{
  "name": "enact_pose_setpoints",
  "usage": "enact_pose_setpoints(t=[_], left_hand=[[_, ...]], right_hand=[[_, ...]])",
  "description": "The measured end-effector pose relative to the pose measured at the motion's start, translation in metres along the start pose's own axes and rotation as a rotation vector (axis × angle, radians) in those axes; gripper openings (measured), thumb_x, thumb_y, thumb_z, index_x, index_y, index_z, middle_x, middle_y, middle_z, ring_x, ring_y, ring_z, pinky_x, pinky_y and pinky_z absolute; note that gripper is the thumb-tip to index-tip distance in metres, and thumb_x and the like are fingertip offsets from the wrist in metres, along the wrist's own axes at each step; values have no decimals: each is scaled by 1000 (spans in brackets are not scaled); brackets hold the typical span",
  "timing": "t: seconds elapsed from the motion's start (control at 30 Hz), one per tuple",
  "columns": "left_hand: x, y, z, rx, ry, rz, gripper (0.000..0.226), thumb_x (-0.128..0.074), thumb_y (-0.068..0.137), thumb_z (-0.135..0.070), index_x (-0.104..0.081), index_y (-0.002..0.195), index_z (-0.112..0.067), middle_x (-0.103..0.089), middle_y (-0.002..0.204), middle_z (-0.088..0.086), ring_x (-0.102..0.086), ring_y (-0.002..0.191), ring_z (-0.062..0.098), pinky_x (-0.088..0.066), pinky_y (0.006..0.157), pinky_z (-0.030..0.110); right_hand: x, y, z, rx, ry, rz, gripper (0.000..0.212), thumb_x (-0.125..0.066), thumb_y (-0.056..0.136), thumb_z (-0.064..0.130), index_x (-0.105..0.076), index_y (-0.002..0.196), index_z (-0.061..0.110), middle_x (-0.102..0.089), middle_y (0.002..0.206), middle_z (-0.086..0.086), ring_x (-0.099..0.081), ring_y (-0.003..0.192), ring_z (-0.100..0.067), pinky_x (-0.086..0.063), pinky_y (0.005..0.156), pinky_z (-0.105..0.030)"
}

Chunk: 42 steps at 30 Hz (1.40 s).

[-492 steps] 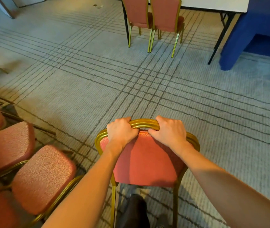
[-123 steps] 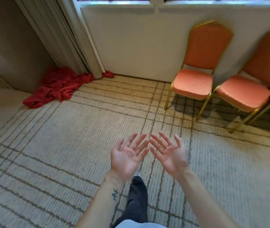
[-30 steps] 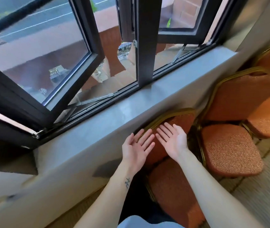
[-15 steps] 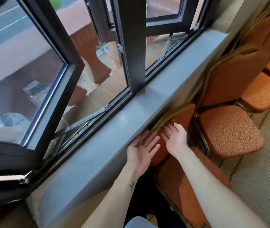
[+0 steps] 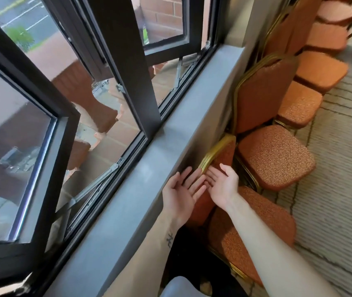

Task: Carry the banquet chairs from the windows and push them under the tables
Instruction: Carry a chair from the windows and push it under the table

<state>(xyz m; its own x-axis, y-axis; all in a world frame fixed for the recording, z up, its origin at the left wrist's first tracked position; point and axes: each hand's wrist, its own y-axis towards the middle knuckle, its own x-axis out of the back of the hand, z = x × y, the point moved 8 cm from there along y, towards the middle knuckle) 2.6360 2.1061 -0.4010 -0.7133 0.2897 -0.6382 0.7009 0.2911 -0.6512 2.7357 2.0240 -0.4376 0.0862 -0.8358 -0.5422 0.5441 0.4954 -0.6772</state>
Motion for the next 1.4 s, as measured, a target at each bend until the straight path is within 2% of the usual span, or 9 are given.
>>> enact_pose_setpoints(t=[0.1,0.4,0.67,0.8,0.97,1.1,1.23,1.33,1.4], left_hand=[[-22,2,1,33,85,79,50,-42,105,-35,-47,148,-10,-63,139,18,-59,131,37,-36,120,52],[-103,2,42,176,233,304,51,-39,105,-35,-47,147,-8,-62,140,20,-58,132,38,-33,121,53],[-161,-13,108,222,568,470,49,-46,102,-35,-52,142,-9,-68,132,16,-64,117,34,-43,112,50],[-193,-24,146,234,745,626,51,-57,93,-35,-59,138,-13,-68,133,14,-58,99,23,-45,97,41],[-223,-30,199,255,906,782,46,-51,96,-15,-53,142,-14,-66,137,10,-58,94,17,-49,88,34],[-247,-33,232,132,1133,937,53,-45,97,13,-58,140,-16,-67,135,7,-61,111,23,-50,104,37],[-271,-45,271,-52,1346,1078,60,-42,94,19,-63,135,-20,-65,134,-2,-57,127,20,-46,113,41],[-288,-62,304,-352,1541,1251,62,-43,89,20,-66,133,-18,-56,140,-6,-47,127,3,-40,115,34],[-292,-67,325,-538,1715,1310,62,-46,91,13,-66,133,-27,-45,150,-10,-25,127,4,-23,119,34]], right_hand=[[15,-16,10,43,4,-27,60,-40,98,44,-58,139,5,-65,134,-13,-57,128,-26,-37,113,-39],[84,-82,43,239,-28,-258,52,-45,95,39,-73,116,0,-76,106,-17,-64,92,-26,-40,76,-35],[150,-148,75,448,-3,-407,41,-44,97,33,-72,96,4,-70,78,-8,-57,69,-19,-37,66,-35],[178,-175,86,522,-123,-386,32,-50,99,29,-74,93,9,-68,85,-7,-54,76,-21,-38,73,-36],[224,-197,99,571,-114,-373,51,-62,91,38,-68,111,-8,-65,96,-15,-54,80,-22,-39,68,-34],[253,-215,106,574,-32,-376,62,-76,73,50,-65,115,6,-57,89,-13,-50,72,-18,-37,62,-32],[279,-242,116,597,-13,-382,63,-80,70,51,-64,115,10,-57,85,-8,-47,72,-20,-37,61,-30],[295,-274,122,640,-9,-455,48,-73,86,40,-70,114,1,-69,106,-15,-60,96,-30,-46,85,-37],[302,-293,126,641,-106,-505,30,-69,94,31,-73,119,14,-74,118,-3,-67,112,-18,-48,99,-33]])
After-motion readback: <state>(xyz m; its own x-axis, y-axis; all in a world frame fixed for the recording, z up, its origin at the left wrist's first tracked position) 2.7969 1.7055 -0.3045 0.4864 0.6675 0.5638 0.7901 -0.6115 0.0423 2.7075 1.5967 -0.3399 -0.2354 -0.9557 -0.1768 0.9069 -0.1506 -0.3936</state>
